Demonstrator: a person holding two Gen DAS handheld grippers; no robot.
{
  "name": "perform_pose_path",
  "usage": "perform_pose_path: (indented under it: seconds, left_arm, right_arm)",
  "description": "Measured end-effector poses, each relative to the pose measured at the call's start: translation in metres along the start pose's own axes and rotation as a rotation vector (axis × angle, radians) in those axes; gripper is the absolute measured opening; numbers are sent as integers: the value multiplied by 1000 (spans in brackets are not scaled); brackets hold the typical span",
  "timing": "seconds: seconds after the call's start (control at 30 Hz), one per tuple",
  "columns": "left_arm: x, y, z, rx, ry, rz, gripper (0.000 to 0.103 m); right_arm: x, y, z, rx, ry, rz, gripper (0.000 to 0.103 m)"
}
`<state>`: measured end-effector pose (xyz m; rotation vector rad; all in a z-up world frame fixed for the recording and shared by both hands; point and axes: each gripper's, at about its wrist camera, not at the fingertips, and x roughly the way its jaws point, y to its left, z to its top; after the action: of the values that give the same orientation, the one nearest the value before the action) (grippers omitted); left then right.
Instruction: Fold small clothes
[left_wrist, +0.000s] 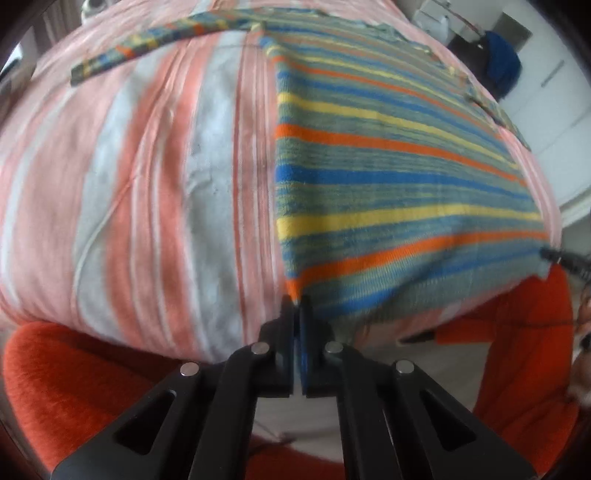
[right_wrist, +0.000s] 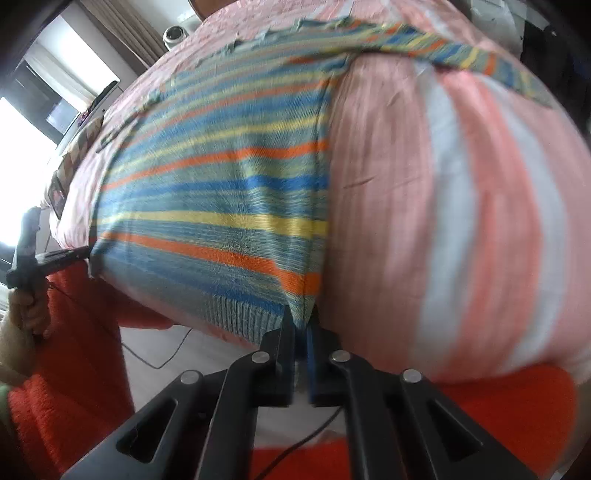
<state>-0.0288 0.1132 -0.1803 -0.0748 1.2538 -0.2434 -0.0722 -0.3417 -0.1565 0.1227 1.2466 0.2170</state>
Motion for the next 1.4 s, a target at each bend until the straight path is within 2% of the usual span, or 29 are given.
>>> perform_pose_path:
  seconds: [0.1, 0.17, 0.27, 0.4, 0.43, 0.47, 0.53, 0.67, 0.73, 0.8, 0.9, 0.97, 1.1, 1.17, 1.2, 1.27, 1.4]
  left_arm:
    - [-4, 8, -4, 7, 4, 26, 0]
    - [9, 10, -1, -13, 22, 41, 0]
    - [25, -3, 1, 24, 22, 110, 0]
    - [28, -14, 1, 42, 10, 146, 6]
    - [26, -15, 1, 37, 4, 138, 9]
    - [23, -17, 0, 30, -1, 134, 15]
    - [10, -14, -8, 11, -23, 135, 44]
    - [-28, -14, 2, -29, -148, 123, 59]
    - [-46, -13, 13, -57, -239, 136, 81]
    - [-58, -8, 28, -88, -334, 173, 97]
    - [-58, 6, 56, -119, -456, 233, 99]
    - [-47, 14, 62, -136, -482, 255, 100]
    - [-10, 24, 72, -141, -437, 314, 100]
    - [7, 31, 64, -137, -388, 357, 100]
    - [16, 36, 59, -140, -375, 357, 101]
    - [14, 42, 47, -165, -428, 331, 103]
    - [11, 43, 46, -192, -416, 330, 103]
  right_arm:
    - [-21, -4, -2, 0, -13, -30, 4]
    - [-5, -8, -4, 18, 13, -41, 4]
    - [32, -14, -4, 28, 65, -71, 4]
    - [38, -13, -1, 34, 56, -89, 4]
    - [37, -12, -1, 36, 54, -82, 9]
    - [34, -14, -3, 44, 56, -60, 15]
    - [26, -18, -6, 56, 67, -49, 25]
    - [-7, -26, -6, 70, 8, -82, 44]
    - [-25, -32, 1, 82, -50, -110, 46]
    - [-43, -42, 12, 94, -128, -129, 47]
    - [-54, -53, 35, 93, -221, -172, 51]
    - [-52, -61, 50, 101, -272, -209, 51]
    - [-31, -75, 70, 117, -322, -236, 51]
    - [-12, -86, 69, 137, -283, -251, 51]
    - [-8, -87, 66, 140, -276, -252, 52]
    - [-6, -87, 57, 125, -294, -252, 52]
    - [-11, -85, 53, 119, -279, -249, 52]
